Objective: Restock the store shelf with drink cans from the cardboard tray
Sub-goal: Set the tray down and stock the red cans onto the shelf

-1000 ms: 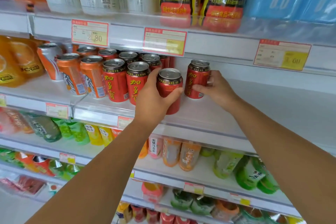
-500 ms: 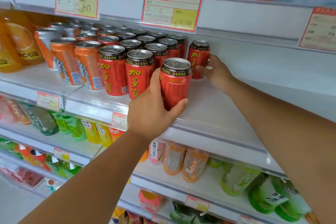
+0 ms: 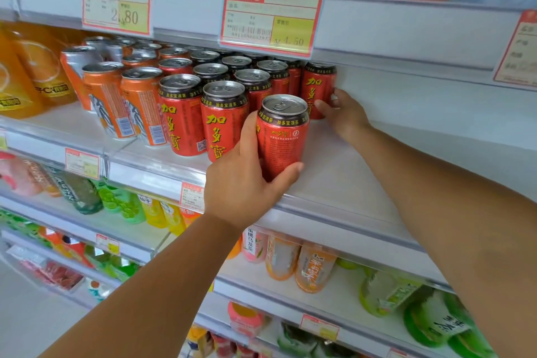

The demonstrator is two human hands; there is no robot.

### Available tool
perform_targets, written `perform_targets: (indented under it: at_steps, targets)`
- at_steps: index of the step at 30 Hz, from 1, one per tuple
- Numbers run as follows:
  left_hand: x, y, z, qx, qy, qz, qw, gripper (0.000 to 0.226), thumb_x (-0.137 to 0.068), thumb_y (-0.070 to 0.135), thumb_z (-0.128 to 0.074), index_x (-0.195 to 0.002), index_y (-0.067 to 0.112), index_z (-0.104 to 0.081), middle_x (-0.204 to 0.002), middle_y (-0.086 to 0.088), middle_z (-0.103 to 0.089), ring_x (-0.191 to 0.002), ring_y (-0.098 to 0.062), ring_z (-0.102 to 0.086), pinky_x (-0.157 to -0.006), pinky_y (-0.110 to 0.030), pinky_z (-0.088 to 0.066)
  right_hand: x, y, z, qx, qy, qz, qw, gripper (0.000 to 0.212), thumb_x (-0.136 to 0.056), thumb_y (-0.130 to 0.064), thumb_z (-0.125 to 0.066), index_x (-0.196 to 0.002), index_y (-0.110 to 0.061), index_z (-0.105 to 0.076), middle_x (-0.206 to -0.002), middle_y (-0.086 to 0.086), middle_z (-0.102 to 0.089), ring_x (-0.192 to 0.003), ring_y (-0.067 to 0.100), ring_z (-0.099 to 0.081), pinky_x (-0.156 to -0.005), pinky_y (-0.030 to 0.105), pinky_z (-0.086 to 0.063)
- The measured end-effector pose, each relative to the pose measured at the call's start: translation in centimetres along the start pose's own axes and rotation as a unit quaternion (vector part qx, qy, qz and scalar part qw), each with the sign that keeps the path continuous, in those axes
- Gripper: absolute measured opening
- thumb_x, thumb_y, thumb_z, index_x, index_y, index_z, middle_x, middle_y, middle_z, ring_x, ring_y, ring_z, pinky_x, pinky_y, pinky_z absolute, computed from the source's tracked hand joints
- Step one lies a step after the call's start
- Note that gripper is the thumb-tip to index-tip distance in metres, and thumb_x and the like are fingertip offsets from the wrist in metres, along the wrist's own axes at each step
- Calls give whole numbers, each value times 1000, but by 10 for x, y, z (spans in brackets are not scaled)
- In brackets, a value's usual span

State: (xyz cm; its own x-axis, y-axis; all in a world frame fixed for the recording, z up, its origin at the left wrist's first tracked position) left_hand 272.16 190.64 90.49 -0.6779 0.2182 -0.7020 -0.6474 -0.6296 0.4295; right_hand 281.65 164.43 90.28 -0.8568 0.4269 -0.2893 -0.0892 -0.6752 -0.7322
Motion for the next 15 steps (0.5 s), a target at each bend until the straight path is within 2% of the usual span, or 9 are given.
perform_targets:
  at_steps: [4,7,9,12,14,15]
  targets:
    - [0,-1,1,9,-4,9,1000,92,-76,67,-64,-148,24,-27,-96,5,-71,-86,-27,-69,-64,-25,-37,18,-1,-1,-11,-38,-49,998,72,-89,-39,-66,-148,-13,-32,-144,10,-47,-130,26,-47,-101,30,-39]
    - [-1,-3,0,20,-26,18,999,97,-73,69,-66,-149,25,-24,-100,6,-70,-91,-25,-68,-65,-26,-38,49,-28,4,-15,-83,-1,996,45,-88,-20,-66,-130,-15,-54,-129,7,-58,-119,26,-55,-96,36,-45]
    - [-3,-4,-1,41,-55,17,997,103,-71,69,-68,-152,26,-20,-118,7,-68,-103,-21,-66,-72,-29,-45,82,-43,4,-50,-141,28,988,56,-80,-7,-62,-133,-22,-51,-129,3,-58,-120,22,-54,-98,37,-47]
    - [-2,-10,-1,143,-119,20,982,110,-71,63,-75,-155,22,-18,-144,5,-51,-126,-12,-54,-99,-32,-48,142,-67,-2,-165,-248,56,953,80,-67,-8,-60,-139,-31,-36,-131,3,-55,-120,13,-54,-92,20,-46]
    - [6,-15,5,159,-137,8,978,106,-71,62,-73,-153,19,-23,-146,2,-47,-130,-14,-50,-106,-36,-45,165,-80,-8,-203,-271,65,939,91,-70,-6,-75,-141,-34,-26,-130,-4,-55,-114,3,-57,-85,12,-46]
    - [12,-17,10,141,-133,-7,981,99,-72,62,-70,-151,18,-30,-143,1,-50,-128,-15,-51,-105,-35,-44,169,-84,-10,-206,-252,62,943,95,-71,-10,-82,-140,-37,-23,-129,-7,-54,-111,-1,-57,-84,10,-46]
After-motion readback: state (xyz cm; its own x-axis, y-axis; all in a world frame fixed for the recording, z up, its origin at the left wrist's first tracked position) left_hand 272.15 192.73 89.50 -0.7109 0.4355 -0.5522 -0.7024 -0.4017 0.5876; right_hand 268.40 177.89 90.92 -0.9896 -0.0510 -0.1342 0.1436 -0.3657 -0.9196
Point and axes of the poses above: each hand's wrist, its own x-axis away from the middle knuckle, its own z-axis out of the back of the hand, y = z × x, the point moved 8 cm from there along -x, towards the middle knuckle
